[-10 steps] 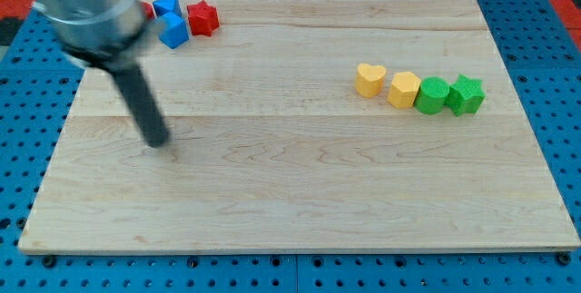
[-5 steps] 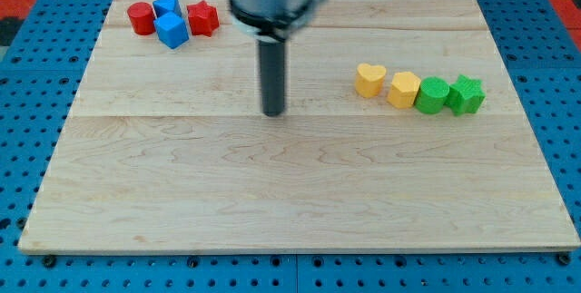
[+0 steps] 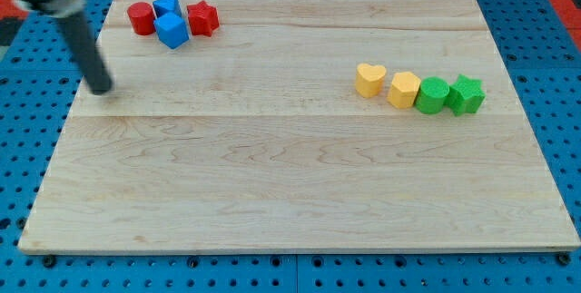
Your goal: Push the red blocks towards the top center of the board
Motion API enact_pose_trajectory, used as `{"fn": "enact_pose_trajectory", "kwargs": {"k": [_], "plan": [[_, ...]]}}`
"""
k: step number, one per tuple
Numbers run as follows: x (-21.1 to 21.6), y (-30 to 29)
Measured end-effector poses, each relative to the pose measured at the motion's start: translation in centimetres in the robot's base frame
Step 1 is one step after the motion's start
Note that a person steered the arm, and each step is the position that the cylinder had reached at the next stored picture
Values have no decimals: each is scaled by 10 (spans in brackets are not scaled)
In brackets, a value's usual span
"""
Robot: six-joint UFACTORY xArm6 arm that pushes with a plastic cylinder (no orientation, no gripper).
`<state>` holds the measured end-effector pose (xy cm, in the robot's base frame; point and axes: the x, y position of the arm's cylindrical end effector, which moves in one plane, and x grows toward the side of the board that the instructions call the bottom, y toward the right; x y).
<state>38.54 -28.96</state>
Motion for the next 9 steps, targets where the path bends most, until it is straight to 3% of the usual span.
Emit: {"fn": "enact_pose_trajectory", "kwargs": {"k": [1, 2, 4, 6, 7, 8, 9], "plan": [[-38, -15], [-84, 13], [-125, 12], [-121, 178], [-127, 151], [-130, 82], [-149, 64]]}}
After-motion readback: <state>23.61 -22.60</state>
